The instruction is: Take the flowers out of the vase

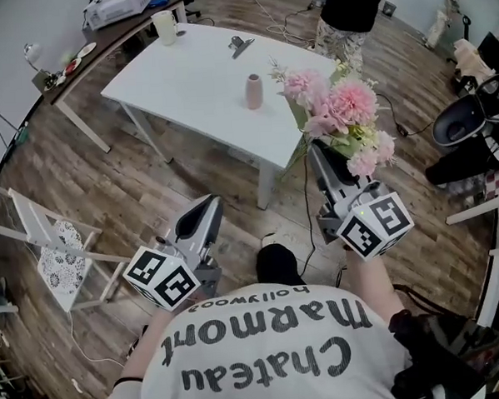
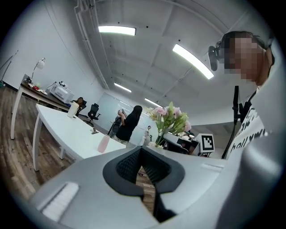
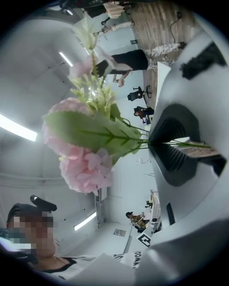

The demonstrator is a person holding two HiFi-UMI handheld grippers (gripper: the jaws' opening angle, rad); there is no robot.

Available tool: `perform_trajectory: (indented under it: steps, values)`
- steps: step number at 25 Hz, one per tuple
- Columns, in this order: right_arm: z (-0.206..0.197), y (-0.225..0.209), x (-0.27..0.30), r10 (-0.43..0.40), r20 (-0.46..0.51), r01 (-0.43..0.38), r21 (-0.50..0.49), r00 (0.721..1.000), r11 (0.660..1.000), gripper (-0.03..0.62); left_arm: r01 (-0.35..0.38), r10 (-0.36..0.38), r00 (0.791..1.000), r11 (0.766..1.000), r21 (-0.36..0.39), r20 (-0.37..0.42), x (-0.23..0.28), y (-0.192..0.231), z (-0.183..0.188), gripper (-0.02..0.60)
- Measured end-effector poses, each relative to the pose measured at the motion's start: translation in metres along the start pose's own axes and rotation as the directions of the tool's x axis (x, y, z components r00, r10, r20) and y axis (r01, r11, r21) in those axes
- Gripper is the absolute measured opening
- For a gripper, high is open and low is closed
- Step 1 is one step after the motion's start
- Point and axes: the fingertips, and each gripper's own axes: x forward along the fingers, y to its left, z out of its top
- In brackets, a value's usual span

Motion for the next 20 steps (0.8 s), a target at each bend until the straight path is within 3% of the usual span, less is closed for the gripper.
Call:
perform_trajectory:
  steps: [11,20]
  values:
    - [-0.016,0.070,-0.055,-0.049,-0.046,0.049,-0.002,0.998,0.999,0.020,0.066,-0.066,0.998,0.998,-0.022,0.007,-0.056,-0.025,-0.013,0.006]
    - [-0.014,0.079,-0.076,-0.027,-0.074,0.027,0.003,0.997,1.000,0.020,0.097,-0.097,0.995,0.995,-0.032,-0.006,-0.051,-0.054,-0.022,0.006]
